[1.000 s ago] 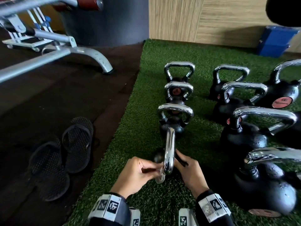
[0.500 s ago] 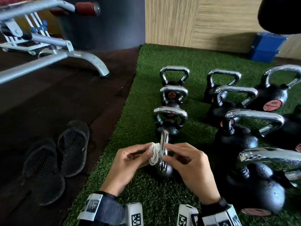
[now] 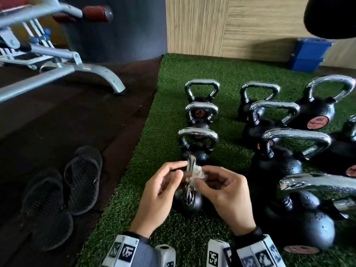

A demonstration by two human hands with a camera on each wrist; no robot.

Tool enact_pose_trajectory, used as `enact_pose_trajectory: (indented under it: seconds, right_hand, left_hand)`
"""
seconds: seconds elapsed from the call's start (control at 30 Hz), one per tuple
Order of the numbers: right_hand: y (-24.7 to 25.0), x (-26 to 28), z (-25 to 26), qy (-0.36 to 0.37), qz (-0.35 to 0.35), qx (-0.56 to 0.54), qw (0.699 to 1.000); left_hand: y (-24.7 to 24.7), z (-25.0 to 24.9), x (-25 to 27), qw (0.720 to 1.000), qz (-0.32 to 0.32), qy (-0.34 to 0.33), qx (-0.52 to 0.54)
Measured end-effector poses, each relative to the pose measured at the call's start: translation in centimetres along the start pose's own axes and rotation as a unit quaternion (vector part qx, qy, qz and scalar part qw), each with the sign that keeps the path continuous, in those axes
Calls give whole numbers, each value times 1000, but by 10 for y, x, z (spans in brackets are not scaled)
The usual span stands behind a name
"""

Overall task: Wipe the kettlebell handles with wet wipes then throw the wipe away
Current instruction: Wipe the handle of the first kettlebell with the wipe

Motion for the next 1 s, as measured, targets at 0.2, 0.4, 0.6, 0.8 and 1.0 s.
enact_pose_trajectory:
  seconds: [0.2, 0.4, 0.6, 0.8, 1.0]
  right_hand:
    - [15, -29, -59, -133, -87, 84, 984]
    - [-10, -46, -89, -206, -39, 115, 971]
    - [-16, -52, -89, -211, -15, 145, 967]
    - [-17, -69, -67, -117, -51, 133, 983]
    - [-15, -71, -61, -83, -30, 122, 989]
  left_hand:
    - [-2, 65, 7, 978, 98, 174, -55]
    - [-36, 102, -2, 953, 269, 119, -69]
    - [-43, 106, -9, 969, 211, 32, -124]
    - [-39, 115, -7, 967, 225, 26, -119]
    - [-40, 121, -8, 960, 241, 44, -134]
Point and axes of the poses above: each hand's wrist, its own x-axis away from the middle knuckle, its own y-axis out of the back of the hand, z = x × y, the point moved 4 cm from there along -x, towards the middle knuckle, and after that the axes turned 6 degrees about -y, right-handed, at the moved point
